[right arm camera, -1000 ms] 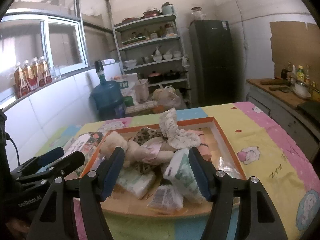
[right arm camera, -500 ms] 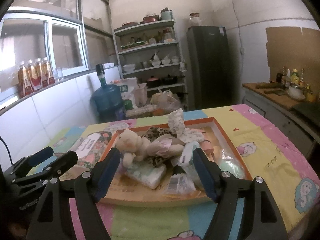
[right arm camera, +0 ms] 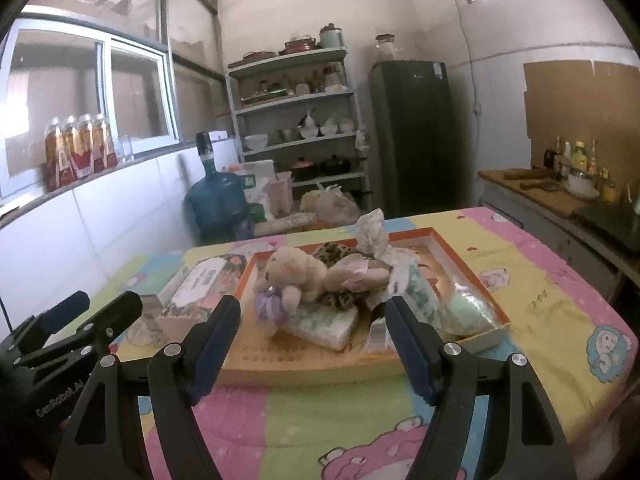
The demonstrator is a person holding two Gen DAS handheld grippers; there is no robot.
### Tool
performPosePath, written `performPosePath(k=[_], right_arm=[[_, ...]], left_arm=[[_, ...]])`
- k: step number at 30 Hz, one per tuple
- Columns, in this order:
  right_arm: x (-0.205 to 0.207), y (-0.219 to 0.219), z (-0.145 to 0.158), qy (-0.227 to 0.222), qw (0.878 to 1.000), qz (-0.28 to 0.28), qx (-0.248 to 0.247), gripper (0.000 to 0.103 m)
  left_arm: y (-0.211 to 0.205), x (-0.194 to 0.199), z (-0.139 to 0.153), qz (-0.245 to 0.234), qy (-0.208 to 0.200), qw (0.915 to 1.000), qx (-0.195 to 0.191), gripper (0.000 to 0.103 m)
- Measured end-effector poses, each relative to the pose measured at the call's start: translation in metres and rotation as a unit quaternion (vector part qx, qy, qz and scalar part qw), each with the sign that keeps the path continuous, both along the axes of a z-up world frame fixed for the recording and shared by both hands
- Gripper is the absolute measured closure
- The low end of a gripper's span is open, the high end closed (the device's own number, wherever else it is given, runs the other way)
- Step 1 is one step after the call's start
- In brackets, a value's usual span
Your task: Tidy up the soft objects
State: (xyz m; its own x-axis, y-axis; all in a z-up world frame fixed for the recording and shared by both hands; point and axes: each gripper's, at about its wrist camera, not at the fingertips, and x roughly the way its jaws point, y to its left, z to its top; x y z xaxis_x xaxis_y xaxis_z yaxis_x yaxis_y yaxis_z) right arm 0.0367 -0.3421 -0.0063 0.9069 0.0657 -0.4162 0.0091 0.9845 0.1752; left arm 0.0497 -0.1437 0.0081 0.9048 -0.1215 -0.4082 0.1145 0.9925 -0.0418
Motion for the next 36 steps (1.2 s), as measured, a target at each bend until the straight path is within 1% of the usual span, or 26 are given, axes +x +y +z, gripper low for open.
performPosePath(k=[11,15,20,24,31,36], right_arm=[[-0.042,0.032,0.002,-0.016,0.999,-0.022,-0.019,0.027],[-0.063,0.049,0.004,-0.027,0.998,-0.042,-0.037,0.027],[-0.09,0.063,0.002,-0.031,0.997,-0.062,-0.041,0.027],[-0.111,0.072,0.0,-0.037,0.996,-0.074,-0.04,0.027],[-0.14,0.093,0.009,-0.067,0.993,-0.076,-0.064,0.027],[-0.145,0.098,0.013,-0.077,0.992,-0.073,-0.067,0.027]], left_arm=[[0.031,-0.039,-0.002,0.017,0.001,0.9998,-0.012,0.019],[0.044,-0.06,0.001,0.02,-0.014,0.9996,-0.012,0.019],[0.051,-0.085,0.001,0.012,-0.024,0.9996,0.005,0.019],[0.06,-0.101,-0.001,0.007,-0.029,0.9995,0.009,0.019],[0.074,-0.118,0.001,0.014,-0.036,0.9992,0.004,0.019],[0.078,-0.12,0.002,0.02,-0.04,0.999,0.003,0.019]])
